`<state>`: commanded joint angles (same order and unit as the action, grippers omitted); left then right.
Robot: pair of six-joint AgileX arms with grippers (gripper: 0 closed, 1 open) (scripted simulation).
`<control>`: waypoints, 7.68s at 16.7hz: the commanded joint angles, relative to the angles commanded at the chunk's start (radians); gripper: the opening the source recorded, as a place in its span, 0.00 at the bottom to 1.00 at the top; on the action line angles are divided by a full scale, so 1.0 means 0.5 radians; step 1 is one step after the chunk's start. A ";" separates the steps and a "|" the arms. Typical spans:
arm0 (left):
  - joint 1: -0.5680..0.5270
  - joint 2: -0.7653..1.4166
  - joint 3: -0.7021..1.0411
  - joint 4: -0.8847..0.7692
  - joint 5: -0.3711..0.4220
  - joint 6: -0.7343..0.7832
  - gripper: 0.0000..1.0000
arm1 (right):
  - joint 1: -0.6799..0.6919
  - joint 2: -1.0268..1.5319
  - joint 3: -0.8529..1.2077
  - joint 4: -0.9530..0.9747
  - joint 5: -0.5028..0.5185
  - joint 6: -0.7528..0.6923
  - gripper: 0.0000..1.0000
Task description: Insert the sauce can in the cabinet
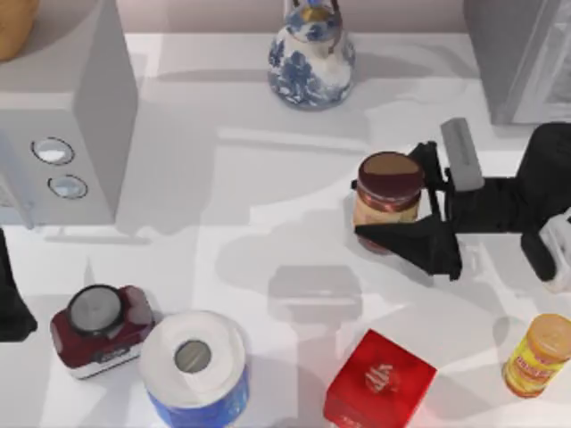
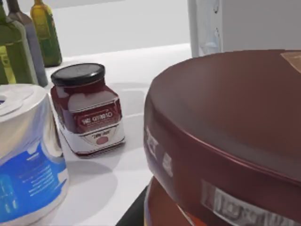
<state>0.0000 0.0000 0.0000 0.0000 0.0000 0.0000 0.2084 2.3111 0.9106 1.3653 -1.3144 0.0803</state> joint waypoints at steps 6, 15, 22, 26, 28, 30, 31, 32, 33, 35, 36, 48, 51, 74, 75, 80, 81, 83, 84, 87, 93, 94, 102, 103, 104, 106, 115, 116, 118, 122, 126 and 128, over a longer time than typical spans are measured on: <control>0.000 0.000 0.000 0.000 0.000 0.000 1.00 | 0.074 -0.500 -0.091 -0.344 0.050 -0.012 0.00; 0.000 0.000 0.000 0.000 0.000 0.000 1.00 | 0.092 -0.702 -0.092 -0.434 0.073 -0.045 0.00; 0.000 0.000 0.000 0.000 0.000 0.000 1.00 | -0.049 -1.267 -0.284 -0.808 0.394 -0.004 0.00; 0.000 0.000 0.000 0.000 0.000 0.000 1.00 | -0.195 -1.958 -0.550 -1.240 0.803 0.033 0.00; 0.000 0.000 0.000 0.000 0.000 0.000 1.00 | -0.266 -2.361 -0.713 -1.476 1.051 0.043 0.00; 0.000 0.000 0.000 0.000 0.000 0.000 1.00 | -0.327 -2.774 -0.889 -1.711 1.314 0.042 0.00; 0.000 0.000 0.000 0.000 0.000 0.000 1.00 | -0.353 -2.976 -0.978 -1.825 1.445 0.037 0.00; 0.000 0.000 0.000 0.000 0.000 0.000 1.00 | -0.374 -3.171 -1.067 -1.934 1.575 0.029 0.00; 0.000 0.000 0.000 0.000 0.000 0.000 1.00 | -0.390 -3.357 -1.154 -2.038 1.702 0.017 0.00; 0.000 0.000 0.000 0.000 0.000 0.000 1.00 | -0.413 -3.697 -1.322 -2.230 1.941 -0.016 0.00; 0.000 0.000 0.000 0.000 0.000 0.000 1.00 | -0.420 -3.851 -1.401 -2.317 2.053 -0.036 0.00; 0.000 0.000 0.000 0.000 0.000 0.000 1.00 | -0.417 -4.622 -1.821 -2.730 2.629 -0.161 0.00; 0.000 0.000 0.000 0.000 0.000 0.000 1.00 | -0.411 -4.603 -1.799 -2.730 2.627 -0.155 0.00; 0.000 0.000 0.000 0.000 0.000 0.000 1.00 | -0.126 -2.484 1.019 -3.577 2.932 -0.130 0.00; 0.000 0.000 0.000 0.000 0.000 0.000 1.00 | -0.111 -2.384 1.177 -3.615 2.948 -0.129 0.00; 0.000 0.000 0.000 0.000 0.000 0.000 1.00 | -0.053 -1.992 1.752 -3.757 3.013 -0.128 0.00; 0.000 0.000 0.000 0.000 0.000 0.000 1.00 | -0.046 -1.957 1.817 -3.766 3.020 -0.127 0.00; 0.000 0.000 0.000 0.000 0.000 0.000 1.00 | -0.036 -1.922 1.895 -3.767 3.030 -0.124 0.00; 0.000 0.000 0.000 0.000 0.000 0.000 1.00 | -0.034 -1.917 1.910 -3.764 3.032 -0.124 0.00; 0.000 0.000 0.000 0.000 0.000 0.000 1.00 | -0.034 -1.917 1.910 -3.764 3.032 -0.124 0.00; 0.000 0.000 0.000 0.000 0.000 0.000 1.00 | -0.067 -1.788 2.039 -3.740 3.008 -0.120 0.00; 0.000 0.000 0.000 0.000 0.000 0.000 1.00 | -0.078 -1.708 2.112 -3.729 2.998 -0.120 0.00; 0.000 0.000 0.000 0.000 0.000 0.000 1.00 | -0.158 -1.182 2.521 -3.663 2.925 -0.118 0.00; 0.000 0.000 0.000 0.000 0.000 0.000 1.00 | -0.168 -1.099 2.585 -3.653 2.916 -0.118 0.00; 0.000 0.000 0.000 0.000 0.000 0.000 1.00 | -0.178 -1.021 2.650 -3.643 2.907 -0.119 0.00; 0.000 0.000 0.000 0.000 0.000 0.000 1.00 | -0.203 -0.916 2.751 -3.617 2.885 -0.121 0.00; 0.000 0.000 0.000 0.000 0.000 0.000 1.00 | -0.213 -0.892 2.776 -3.601 2.876 -0.121 0.30; 0.000 0.000 0.000 0.000 0.000 0.000 1.00 | -0.213 -0.892 2.776 -3.601 2.876 -0.121 0.38; 0.000 0.000 0.000 0.000 0.000 0.000 1.00 | -0.213 -0.892 2.776 -3.601 2.876 -0.121 0.53; 0.000 0.000 0.000 0.000 0.000 0.000 1.00 | -0.213 -0.892 2.776 -3.601 2.876 -0.121 0.83; 0.000 0.000 0.000 0.000 0.000 0.000 1.00 | -0.213 -0.892 2.776 -3.601 2.876 -0.121 1.00; 0.000 0.000 0.000 0.000 0.000 0.000 1.00 | -0.213 -0.892 2.776 -3.601 2.876 -0.121 1.00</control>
<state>0.0000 0.0000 0.0000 0.0000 0.0000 0.0000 0.1022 1.8650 2.2985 -0.4355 0.1235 0.0197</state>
